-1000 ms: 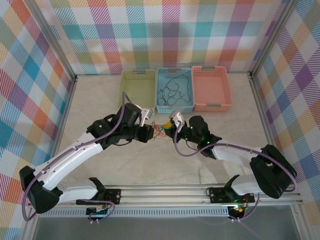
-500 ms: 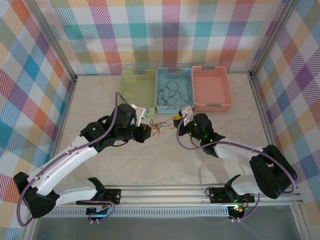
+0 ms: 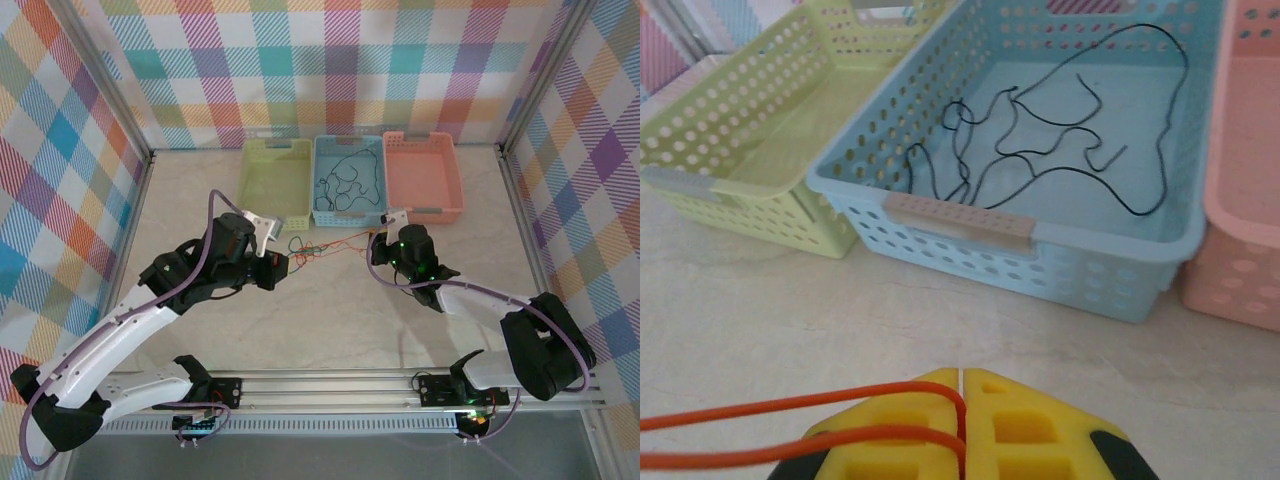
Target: Untangle the cables
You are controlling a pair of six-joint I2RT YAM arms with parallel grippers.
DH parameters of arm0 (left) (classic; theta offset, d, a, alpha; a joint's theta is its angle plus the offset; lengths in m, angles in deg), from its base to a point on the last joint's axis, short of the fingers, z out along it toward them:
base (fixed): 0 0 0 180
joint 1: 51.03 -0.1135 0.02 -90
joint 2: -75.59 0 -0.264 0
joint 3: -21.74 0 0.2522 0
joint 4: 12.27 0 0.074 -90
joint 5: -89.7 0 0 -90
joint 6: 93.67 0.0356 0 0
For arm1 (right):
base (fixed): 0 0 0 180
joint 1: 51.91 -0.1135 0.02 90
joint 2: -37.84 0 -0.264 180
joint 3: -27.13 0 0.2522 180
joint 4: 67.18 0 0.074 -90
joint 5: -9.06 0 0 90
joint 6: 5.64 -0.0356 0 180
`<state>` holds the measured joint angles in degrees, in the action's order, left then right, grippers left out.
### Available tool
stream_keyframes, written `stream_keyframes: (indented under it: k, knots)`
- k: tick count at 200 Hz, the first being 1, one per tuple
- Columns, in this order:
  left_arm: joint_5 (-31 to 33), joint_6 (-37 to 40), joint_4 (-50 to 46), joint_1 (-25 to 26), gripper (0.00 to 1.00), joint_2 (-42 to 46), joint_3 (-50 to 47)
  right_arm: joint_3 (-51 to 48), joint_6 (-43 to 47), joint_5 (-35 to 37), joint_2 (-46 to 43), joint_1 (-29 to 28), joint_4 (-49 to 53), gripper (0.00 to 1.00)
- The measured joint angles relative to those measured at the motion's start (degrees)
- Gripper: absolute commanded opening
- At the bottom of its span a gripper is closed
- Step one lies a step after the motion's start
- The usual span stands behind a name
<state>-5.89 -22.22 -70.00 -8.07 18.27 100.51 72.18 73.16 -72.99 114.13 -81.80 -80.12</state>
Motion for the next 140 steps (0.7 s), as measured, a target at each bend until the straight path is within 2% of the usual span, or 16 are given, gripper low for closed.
stream_keyframes:
  k: [35,71,79,96,124,140]
  knots:
    - [0.74,0.2,-1.42,0.0,0.0,1.55,-0.11,-0.79,-0.63,0.9,-1.36,0.68,1.33,0.0]
    - [0.66,0.2,-2.51,-0.11,0.0,1.68,-0.37,-1.51,-0.37,-2.73,-3.93,1.11,1.05,0.0]
    - [0.61,0.2,-2.54,-0.15,0.0,1.68,-0.37,-1.7,-0.2,-3.93,-4.66,1.29,0.94,0.03]
    - [0.55,0.2,-2.51,-0.15,0.0,1.66,-0.37,-2.38,0.37,-7.61,-5.95,1.44,-0.44,0.14]
    - [0.26,0.2,-2.45,-0.15,0.0,1.22,-0.57,-2.69,2.19,-16.94,-6.82,1.33,-3.02,0.48]
    - [-0.28,0.28,-2.38,-0.15,0.0,0.66,-1.01,-2.75,3.3,-21.4,-7.02,0.31,-4.5,0.61]
